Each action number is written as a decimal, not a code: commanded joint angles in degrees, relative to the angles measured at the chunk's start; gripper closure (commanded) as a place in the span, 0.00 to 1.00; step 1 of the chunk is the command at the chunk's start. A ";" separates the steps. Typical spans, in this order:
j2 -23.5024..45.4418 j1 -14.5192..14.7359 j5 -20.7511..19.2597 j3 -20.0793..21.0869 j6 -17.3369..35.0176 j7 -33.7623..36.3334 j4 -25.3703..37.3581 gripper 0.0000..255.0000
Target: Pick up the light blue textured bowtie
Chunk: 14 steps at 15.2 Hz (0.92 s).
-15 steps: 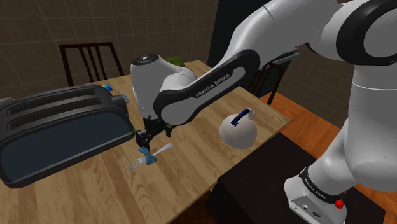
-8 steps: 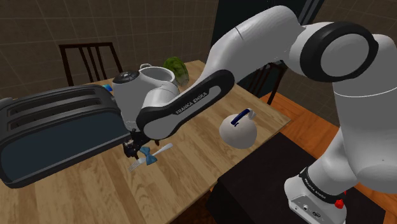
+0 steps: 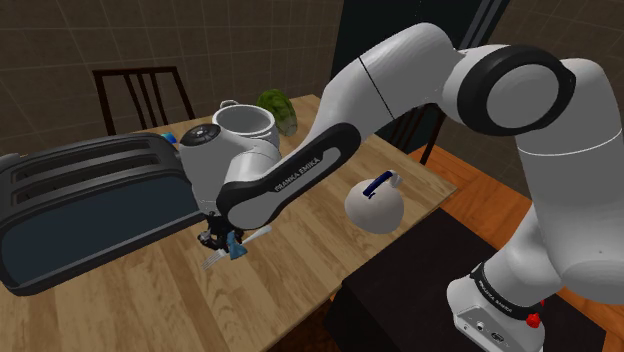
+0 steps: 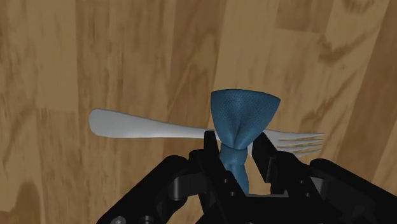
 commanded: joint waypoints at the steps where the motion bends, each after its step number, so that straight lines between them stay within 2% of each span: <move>1: 0.09 -0.01 -0.03 -0.06 0.02 0.01 -0.03 1.00; 8: 0.13 -0.02 -0.05 -0.08 0.08 0.01 -0.05 1.00; 14: -3.02 -0.70 1.12 0.92 -2.71 -0.68 -0.35 1.00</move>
